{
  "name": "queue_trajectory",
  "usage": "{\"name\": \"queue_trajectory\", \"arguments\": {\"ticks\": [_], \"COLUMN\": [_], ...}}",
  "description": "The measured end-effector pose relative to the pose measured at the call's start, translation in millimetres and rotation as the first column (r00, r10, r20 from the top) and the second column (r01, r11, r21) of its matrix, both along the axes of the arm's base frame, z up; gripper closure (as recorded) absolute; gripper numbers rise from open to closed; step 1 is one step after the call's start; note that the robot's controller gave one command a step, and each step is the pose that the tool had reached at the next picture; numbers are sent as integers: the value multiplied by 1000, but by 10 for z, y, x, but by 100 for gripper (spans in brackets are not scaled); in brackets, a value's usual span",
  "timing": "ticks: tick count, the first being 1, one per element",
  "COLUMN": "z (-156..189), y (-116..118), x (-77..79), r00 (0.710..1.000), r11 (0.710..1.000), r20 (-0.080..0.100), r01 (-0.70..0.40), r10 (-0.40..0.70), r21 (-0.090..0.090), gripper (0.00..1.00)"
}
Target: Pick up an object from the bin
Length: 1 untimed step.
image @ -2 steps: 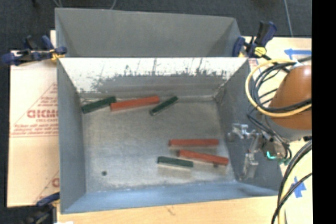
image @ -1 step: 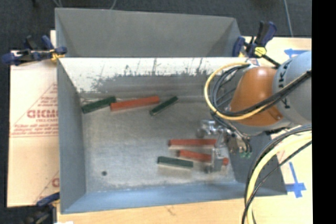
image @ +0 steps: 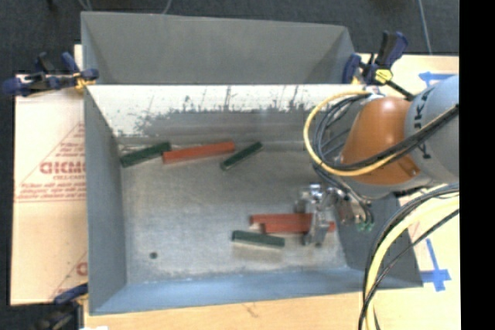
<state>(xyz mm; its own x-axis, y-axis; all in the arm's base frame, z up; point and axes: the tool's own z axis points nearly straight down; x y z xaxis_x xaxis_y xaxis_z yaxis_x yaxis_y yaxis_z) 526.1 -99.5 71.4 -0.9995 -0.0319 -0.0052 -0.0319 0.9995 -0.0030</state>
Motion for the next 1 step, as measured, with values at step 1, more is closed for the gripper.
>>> {"name": "queue_trajectory", "arguments": {"ticks": [1], "z": [1357], "y": [-234], "x": [181], "r00": [999], "r11": [999], "r20": [7], "r01": [-45], "r10": [45], "r21": [-2], "gripper": [100]}}
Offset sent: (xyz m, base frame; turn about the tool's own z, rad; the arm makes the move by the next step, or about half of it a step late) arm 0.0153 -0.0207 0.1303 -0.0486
